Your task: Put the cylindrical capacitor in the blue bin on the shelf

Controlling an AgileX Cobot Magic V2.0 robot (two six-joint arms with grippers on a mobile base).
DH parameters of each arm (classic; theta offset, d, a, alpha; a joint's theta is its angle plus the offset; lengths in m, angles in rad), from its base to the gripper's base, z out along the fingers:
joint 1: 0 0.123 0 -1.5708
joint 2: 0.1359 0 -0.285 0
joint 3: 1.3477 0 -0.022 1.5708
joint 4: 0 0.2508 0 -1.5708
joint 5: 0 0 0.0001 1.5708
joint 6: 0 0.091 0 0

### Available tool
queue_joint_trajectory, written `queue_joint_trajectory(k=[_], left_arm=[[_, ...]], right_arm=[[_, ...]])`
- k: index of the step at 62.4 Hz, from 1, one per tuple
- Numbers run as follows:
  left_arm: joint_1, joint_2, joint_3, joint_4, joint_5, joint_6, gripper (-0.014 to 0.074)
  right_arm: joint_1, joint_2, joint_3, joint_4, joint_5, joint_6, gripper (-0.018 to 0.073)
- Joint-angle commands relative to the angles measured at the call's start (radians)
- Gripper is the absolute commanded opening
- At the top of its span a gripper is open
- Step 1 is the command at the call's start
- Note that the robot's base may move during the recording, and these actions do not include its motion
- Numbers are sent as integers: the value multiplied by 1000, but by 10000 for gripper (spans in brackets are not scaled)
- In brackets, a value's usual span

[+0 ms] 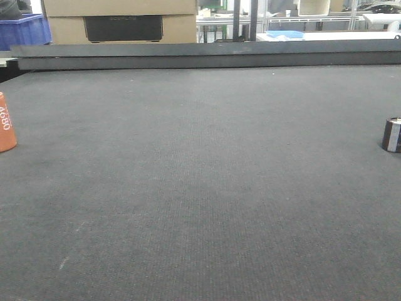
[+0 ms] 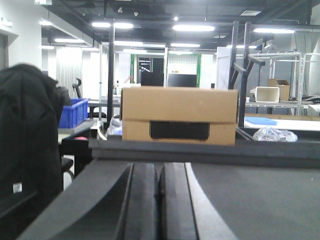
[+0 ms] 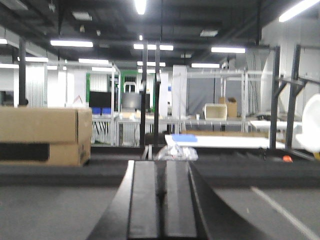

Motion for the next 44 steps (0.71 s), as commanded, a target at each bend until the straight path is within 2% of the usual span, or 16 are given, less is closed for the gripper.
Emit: queue_joint_trajectory(k=[1, 5, 8, 12, 19, 28, 38, 44], left_arm=[[5, 75, -106, 13, 63, -2, -87], [5, 133, -171, 13, 73, -2, -22], [5, 179, -206, 13, 79, -2, 52], [5, 236, -251, 13, 96, -2, 170], [5, 332, -302, 13, 99, -2, 404], [-6, 422, -312, 13, 94, -2, 574], [-59, 464, -312, 13, 83, -2, 591], [-78, 479, -312, 13, 68, -2, 590]], right_arm=[[-6, 66, -100, 6, 47, -2, -10], [-6, 132, -153, 6, 49, -2, 132], [-6, 174, -193, 6, 49, -2, 269], [-6, 237, -230, 6, 57, -2, 403], [-6, 337, -267, 6, 56, -2, 559], [-6, 421, -290, 6, 13, -2, 559], [-4, 485, -304, 6, 96, -2, 559], [24, 544, -292, 6, 141, -2, 559]])
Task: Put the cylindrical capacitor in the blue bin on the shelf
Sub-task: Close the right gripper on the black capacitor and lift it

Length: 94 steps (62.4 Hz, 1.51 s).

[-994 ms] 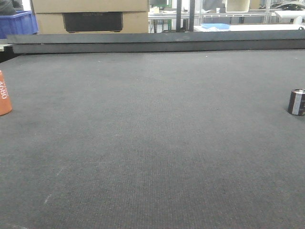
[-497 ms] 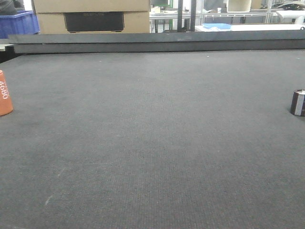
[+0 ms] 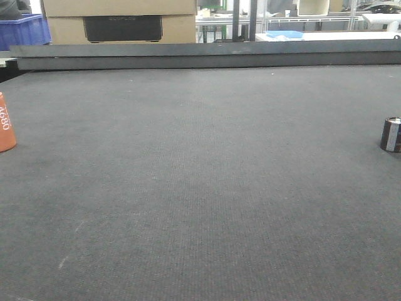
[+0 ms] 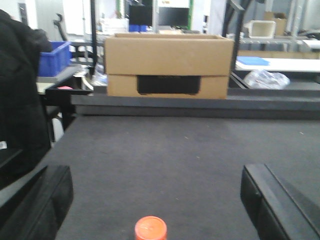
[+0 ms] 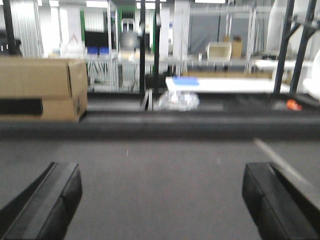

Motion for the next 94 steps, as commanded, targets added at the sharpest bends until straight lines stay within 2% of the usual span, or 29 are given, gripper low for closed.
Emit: queue_joint_trajectory(k=[1, 10, 17, 29, 46, 53, 79, 94], left_arm=[[-20, 14, -9, 2, -36, -2, 590], [-20, 35, -9, 2, -60, -2, 590], [-20, 34, -9, 2, -78, -2, 590], [-20, 34, -9, 2, -85, -2, 590], [-20, 34, -9, 2, -85, -2, 590], [-20, 34, -9, 2, -85, -2, 590], [-20, 34, -9, -2, -85, -2, 590], [-20, 34, -9, -24, -85, -2, 590]], right_arm=[[22, 59, 9, 3, 35, -2, 559], [93, 208, 78, 3, -31, -2, 559], [117, 335, 145, 3, -166, -2, 559], [116, 540, 235, 3, -456, -2, 559], [115, 838, 241, 3, -826, -2, 559], [115, 941, 241, 42, -937, -2, 559], [115, 1217, 239, 95, -1206, -9, 559], [115, 1308, 228, 113, -1284, -9, 559]])
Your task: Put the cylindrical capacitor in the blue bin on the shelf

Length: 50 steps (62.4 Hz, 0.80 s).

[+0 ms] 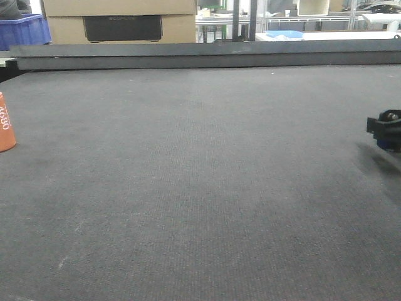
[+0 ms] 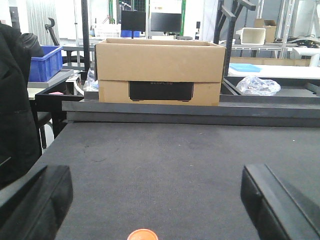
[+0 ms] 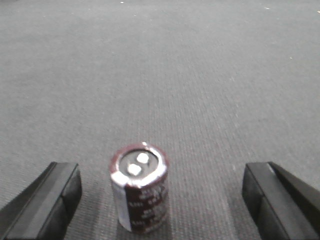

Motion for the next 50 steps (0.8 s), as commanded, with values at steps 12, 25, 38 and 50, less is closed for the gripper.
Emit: queue_joint_trajectory(k=[12, 25, 38, 50], left_arm=[[-8, 0, -9, -8, -20, -2, 590], [-8, 0, -9, -13, -19, -2, 590], [-8, 0, -9, -13, 26, -2, 590], [-8, 0, -9, 3, 70, -2, 590]], right_arm=[[0, 45, -51, -11, -45, -9, 559], [0, 69, -83, -11, -1, -9, 444], [0, 71, -83, -11, 0, -9, 88], [0, 71, -83, -11, 0, -9, -169]])
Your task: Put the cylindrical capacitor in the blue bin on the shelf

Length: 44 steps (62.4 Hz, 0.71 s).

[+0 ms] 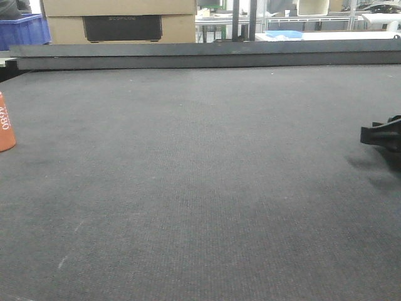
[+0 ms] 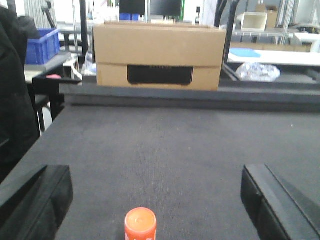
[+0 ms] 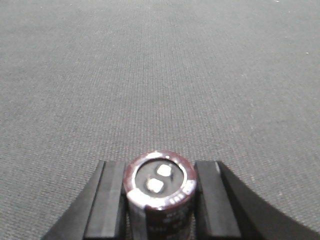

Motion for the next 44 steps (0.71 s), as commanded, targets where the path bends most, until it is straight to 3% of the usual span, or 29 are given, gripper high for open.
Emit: queue_joint_trajectory(k=[1, 13, 28, 34, 44], left_arm=[[-8, 2, -9, 16, 3, -2, 590], [-8, 75, -9, 106, 1, 33, 590], [-8, 308, -9, 88, -82, 41, 590], [-8, 406, 17, 54, -204, 41, 590], [-8, 559, 112, 18, -517, 41, 590]], right_arm=[[0, -1, -3, -3, -18, -5, -168], [0, -84, -1, -3, 25, -5, -160], [0, -341, -1, -13, 224, -5, -162], [0, -444, -1, -39, 335, -5, -162], [0, -587, -1, -79, 484, -5, -162]])
